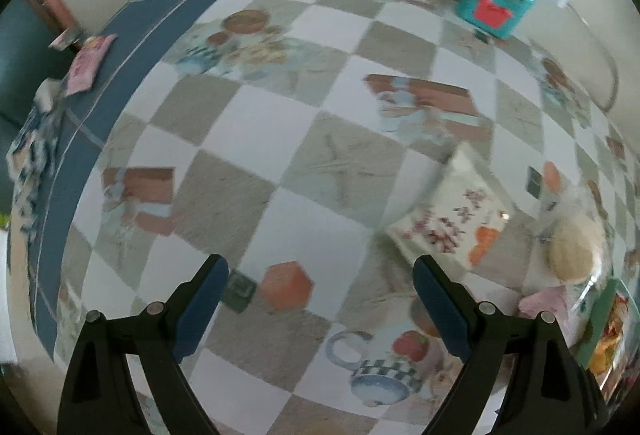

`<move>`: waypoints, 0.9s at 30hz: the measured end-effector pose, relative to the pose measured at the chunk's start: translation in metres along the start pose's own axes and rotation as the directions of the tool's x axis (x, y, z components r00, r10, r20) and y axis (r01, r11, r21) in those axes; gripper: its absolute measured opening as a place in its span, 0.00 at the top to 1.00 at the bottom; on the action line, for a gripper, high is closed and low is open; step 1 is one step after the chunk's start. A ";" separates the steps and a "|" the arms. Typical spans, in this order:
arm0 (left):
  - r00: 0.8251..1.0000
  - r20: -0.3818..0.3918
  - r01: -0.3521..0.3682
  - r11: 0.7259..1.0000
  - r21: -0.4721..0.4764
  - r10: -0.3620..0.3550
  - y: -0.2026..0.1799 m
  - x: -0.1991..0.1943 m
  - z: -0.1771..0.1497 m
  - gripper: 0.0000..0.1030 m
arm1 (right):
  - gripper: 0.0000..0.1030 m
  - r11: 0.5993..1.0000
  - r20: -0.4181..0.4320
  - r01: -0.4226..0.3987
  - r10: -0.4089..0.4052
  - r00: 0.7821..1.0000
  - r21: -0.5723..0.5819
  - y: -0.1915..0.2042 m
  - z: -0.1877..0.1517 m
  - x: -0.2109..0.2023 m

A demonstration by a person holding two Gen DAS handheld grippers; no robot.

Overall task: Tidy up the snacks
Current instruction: 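Grasp the white-orange pastry bag with left tool while right tool grasps pink wafer bag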

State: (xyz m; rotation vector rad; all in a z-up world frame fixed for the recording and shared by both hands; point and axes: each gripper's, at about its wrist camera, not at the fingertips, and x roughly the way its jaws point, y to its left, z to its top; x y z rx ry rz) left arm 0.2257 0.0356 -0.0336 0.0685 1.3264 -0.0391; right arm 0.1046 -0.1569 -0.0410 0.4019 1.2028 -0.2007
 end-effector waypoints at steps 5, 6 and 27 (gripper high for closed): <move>0.999 0.031 0.019 0.994 0.112 -0.023 -0.030 -0.004 0.005 0.09 | 0.49 1.000 -0.001 -0.024 0.024 1.000 0.010 -0.004 0.000 -0.001; 0.999 0.032 0.024 0.992 0.126 -0.028 -0.034 -0.004 0.007 0.09 | 0.49 1.000 -0.002 -0.028 0.028 1.000 0.012 -0.004 -0.001 -0.001; 1.000 0.012 0.001 0.954 0.299 -0.005 -0.077 0.009 0.005 0.49 | 0.52 0.999 -0.014 -0.040 0.040 0.999 0.006 -0.006 -0.004 -0.004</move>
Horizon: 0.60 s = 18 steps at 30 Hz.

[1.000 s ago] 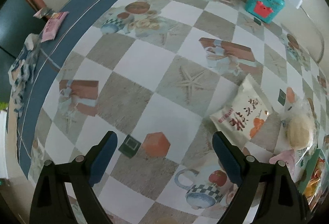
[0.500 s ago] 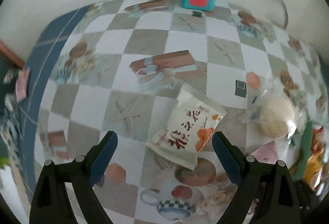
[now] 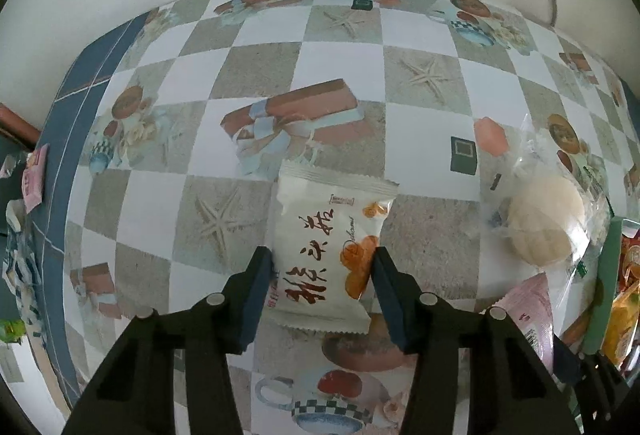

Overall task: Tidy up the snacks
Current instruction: 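Carry the pastry bag with left tool while right tool carries pink wafer bag over the tray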

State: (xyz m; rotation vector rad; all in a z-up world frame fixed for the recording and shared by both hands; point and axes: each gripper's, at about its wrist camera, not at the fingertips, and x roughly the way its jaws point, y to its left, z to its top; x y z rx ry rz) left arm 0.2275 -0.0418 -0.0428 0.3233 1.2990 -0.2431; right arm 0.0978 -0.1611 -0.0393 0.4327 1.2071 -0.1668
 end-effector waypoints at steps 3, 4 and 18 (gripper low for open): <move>1.000 -0.007 -0.009 1.000 -0.021 0.009 0.002 -0.004 -0.012 0.49 | 0.54 1.000 -0.007 -0.004 0.004 1.000 -0.003 0.001 -0.003 -0.001; 1.000 -0.015 -0.018 0.999 -0.037 0.018 0.004 -0.005 -0.016 0.49 | 0.54 1.000 -0.010 -0.006 0.006 1.000 -0.002 0.001 -0.004 -0.002; 0.996 -0.072 -0.072 0.963 -0.260 0.055 0.017 -0.031 -0.087 0.49 | 0.55 0.994 0.001 -0.087 0.087 0.996 0.066 -0.005 -0.027 -0.042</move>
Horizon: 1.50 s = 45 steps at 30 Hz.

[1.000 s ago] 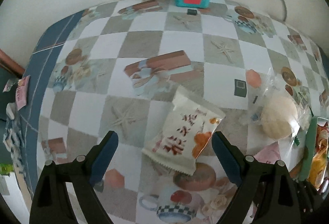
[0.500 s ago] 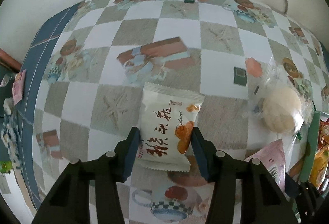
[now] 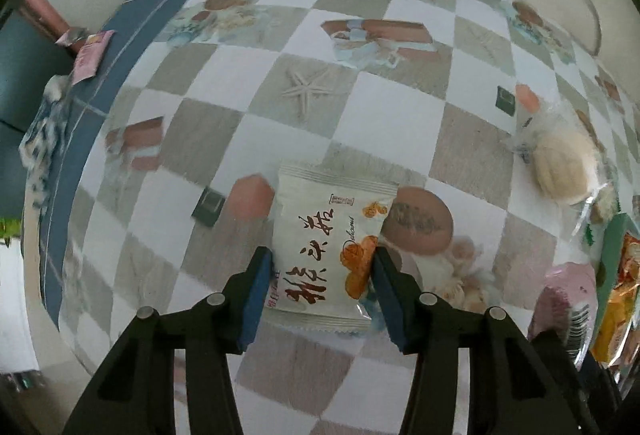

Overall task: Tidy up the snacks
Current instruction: 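Carry the pastry bag with left tool while right tool carries pink wafer bag over the tray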

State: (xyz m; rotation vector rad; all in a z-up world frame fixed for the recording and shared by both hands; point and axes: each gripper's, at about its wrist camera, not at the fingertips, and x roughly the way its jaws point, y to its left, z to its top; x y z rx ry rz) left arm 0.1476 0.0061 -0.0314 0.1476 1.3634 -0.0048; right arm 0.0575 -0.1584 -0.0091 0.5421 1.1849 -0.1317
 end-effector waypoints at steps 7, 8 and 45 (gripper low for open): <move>0.995 0.097 -0.004 1.000 -0.009 0.005 -0.008 -0.050 -0.029 0.49 | 0.55 0.999 0.076 -0.012 0.009 0.997 0.037 -0.016 -0.011 -0.049; 0.994 0.106 -0.003 1.000 -0.007 0.003 -0.010 -0.053 -0.028 0.49 | 0.55 0.999 0.089 -0.010 0.006 0.996 0.043 -0.020 -0.013 -0.057; 0.942 0.315 0.001 0.942 0.336 -0.114 -0.193 -0.154 -0.098 0.49 | 0.55 0.885 0.249 0.029 -0.162 0.955 0.465 -0.221 -0.027 -0.163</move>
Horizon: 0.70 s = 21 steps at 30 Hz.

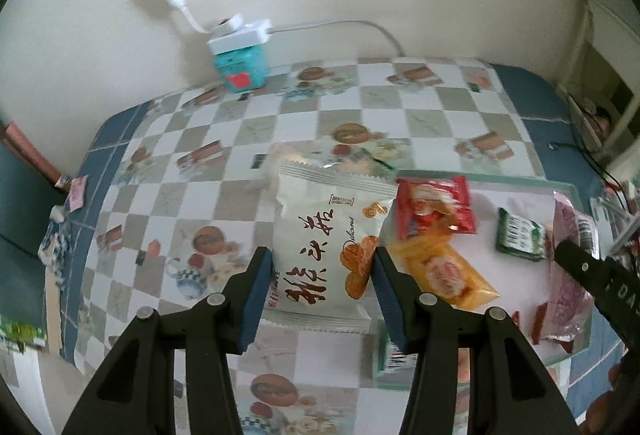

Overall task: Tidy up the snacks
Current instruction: 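Carry the pastry bag with left tool while right tool carries pink wafer bag over the tray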

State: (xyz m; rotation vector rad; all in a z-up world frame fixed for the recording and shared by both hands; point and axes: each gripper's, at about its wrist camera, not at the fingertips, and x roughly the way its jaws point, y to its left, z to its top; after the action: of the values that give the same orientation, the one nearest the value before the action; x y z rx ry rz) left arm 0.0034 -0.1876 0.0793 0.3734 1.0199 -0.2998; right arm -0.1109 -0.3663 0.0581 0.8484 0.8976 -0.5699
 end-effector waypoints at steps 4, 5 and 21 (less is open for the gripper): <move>1.000 0.006 0.012 0.999 0.035 -0.013 -0.020 -0.002 0.000 0.49 | 0.55 0.999 0.020 0.017 -0.018 1.000 0.046 -0.020 0.007 -0.006; 1.000 0.008 0.016 0.999 0.042 -0.016 -0.024 -0.003 0.000 0.49 | 0.55 0.998 0.024 0.021 -0.022 0.999 0.055 -0.023 0.008 -0.008; 0.995 0.024 0.093 0.983 0.156 -0.098 -0.084 -0.003 0.002 0.49 | 0.55 0.990 0.065 0.085 -0.093 0.994 0.114 -0.055 0.022 -0.018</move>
State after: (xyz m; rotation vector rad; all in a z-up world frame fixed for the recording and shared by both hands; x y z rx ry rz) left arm -0.0308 -0.2641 0.0693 0.4592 0.9877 -0.4722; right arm -0.1508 -0.4130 0.0596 0.8867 0.8486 -0.7285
